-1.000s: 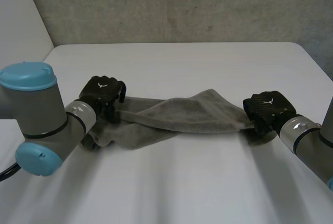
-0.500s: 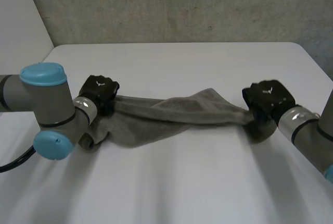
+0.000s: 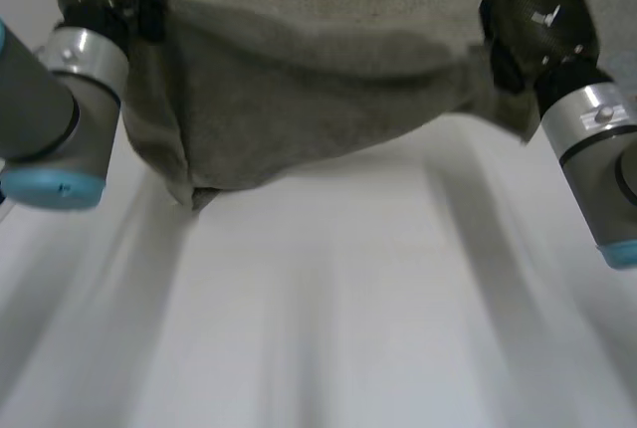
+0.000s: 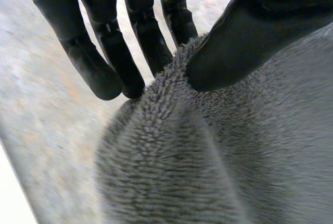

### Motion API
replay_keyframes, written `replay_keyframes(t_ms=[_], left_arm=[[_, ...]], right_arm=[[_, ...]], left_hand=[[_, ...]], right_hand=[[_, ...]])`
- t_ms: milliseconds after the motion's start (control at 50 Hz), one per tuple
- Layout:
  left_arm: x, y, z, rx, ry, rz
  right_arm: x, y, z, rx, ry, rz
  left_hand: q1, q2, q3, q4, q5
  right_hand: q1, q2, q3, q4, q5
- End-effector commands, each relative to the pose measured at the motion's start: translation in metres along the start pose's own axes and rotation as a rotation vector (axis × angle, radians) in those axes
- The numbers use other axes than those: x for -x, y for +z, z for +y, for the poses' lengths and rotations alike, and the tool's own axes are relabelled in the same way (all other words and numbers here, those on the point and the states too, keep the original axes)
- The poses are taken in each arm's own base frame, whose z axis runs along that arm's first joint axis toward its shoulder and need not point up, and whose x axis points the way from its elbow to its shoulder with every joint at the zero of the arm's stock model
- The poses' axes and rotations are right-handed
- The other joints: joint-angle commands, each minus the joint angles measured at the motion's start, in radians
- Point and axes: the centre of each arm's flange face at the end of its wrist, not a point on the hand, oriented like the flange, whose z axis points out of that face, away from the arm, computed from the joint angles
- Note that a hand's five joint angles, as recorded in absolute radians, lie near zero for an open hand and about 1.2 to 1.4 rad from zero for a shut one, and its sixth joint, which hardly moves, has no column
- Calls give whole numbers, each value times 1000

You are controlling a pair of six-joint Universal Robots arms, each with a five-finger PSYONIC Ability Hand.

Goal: Fold the towel.

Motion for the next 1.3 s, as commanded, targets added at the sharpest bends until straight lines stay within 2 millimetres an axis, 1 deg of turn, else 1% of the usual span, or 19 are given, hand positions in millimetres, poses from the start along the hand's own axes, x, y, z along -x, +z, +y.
replay_keyframes(t_ms=[20, 100, 120, 160, 220, 400, 500, 640, 660, 680, 700, 720, 740, 760, 880, 1000, 1100, 1140, 1300], left_arm=[[-17, -63, 60, 306, 14, 130], [-24, -112, 94, 544, 54, 201], [-24, -112, 94, 545, 54, 201], [-26, -141, 103, 641, 89, 243], [-27, -161, 101, 684, 102, 265], [-38, -187, 79, 649, 79, 349], [-50, -199, 60, 597, 60, 423], [-53, -205, 59, 603, 62, 442], [-53, -206, 59, 605, 63, 443], [-53, -206, 59, 605, 63, 443], [-53, -206, 60, 607, 63, 442], [-52, -206, 60, 609, 63, 441], [-52, -206, 60, 609, 63, 441], [-51, -205, 60, 609, 65, 435], [-42, -196, 55, 584, 74, 395], [-32, -194, 54, 599, 74, 361], [-29, -198, 54, 626, 71, 357], [-25, -202, 55, 650, 73, 349], [-6, -201, 61, 684, 104, 298]], right_arm=[[26, -39, 28, 315, -51, -261], [37, -72, 48, 472, -191, -410], [37, -72, 48, 472, -191, -411], [31, -86, 61, 552, -263, -452], [24, -94, 70, 598, -287, -453], [20, -111, 67, 715, -228, -511], [-2, -121, 57, 785, -271, -517], [-9, -137, 52, 859, -328, -612], [-11, -137, 50, 863, -323, -620], [-11, -137, 50, 863, -323, -620], [-12, -135, 48, 848, -330, -614], [-15, -130, 45, 820, -334, -588], [-15, -130, 45, 820, -334, -588], [-17, -124, 42, 787, -324, -557], [-12, -94, 24, 621, -156, -441], [-8, -73, 35, 600, 40, -394], [31, -56, 42, 605, 126, -478], [59, -51, 47, 611, 141, -543], [93, -38, 72, 643, 154, -581]], left_hand=[[-55, -102, -147, -122, -258], [-55, -102, -147, -122, -258], [-55, -102, -147, -122, -258], [-55, -102, -147, -122, -258], [-55, -102, -147, -122, -258], [-55, -102, -147, -122, -258], [-55, -102, -147, -122, -258], [-55, -102, -147, -122, -258], [-55, -102, -147, -122, -258], [-55, -102, -147, -122, -258], [-115, -163, -208, -182, -319], [-418, -466, -511, -485, -621], [-421, -469, -514, -488, -624], [-654, -701, -746, -721, -857], [-920, -968, -1012, -987, -1123], [-935, -983, -1028, -1002, -1138], [-926, -974, -1019, -993, -1129], [-917, -965, -1010, -984, -1121], [-908, -956, -1001, -976, -1112]], right_hand=[[58, 73, 41, 38, 58], [58, 73, 41, 38, 58], [58, 73, 41, 38, 58], [58, 73, 41, 38, 58], [58, 73, 41, 38, 58], [58, 73, 41, 38, 58], [58, 73, 41, 38, 58], [58, 73, 41, 38, 58], [-241, -225, -258, -261, -241], [-244, -228, -261, -264, -244], [-712, -696, -729, -732, -712], [-993, -977, -1010, -1012, -993], [-995, -980, -1012, -1015, -995], [-1027, -1012, -1044, -1047, -1027], [-1128, -1112, -1144, -1147, -1127], [-1101, -1085, -1118, -1121, -1101], [-1057, -1041, -1074, -1077, -1057], [-1039, -1024, -1056, -1059, -1039], [-987, -971, -1004, -1007, -987]])
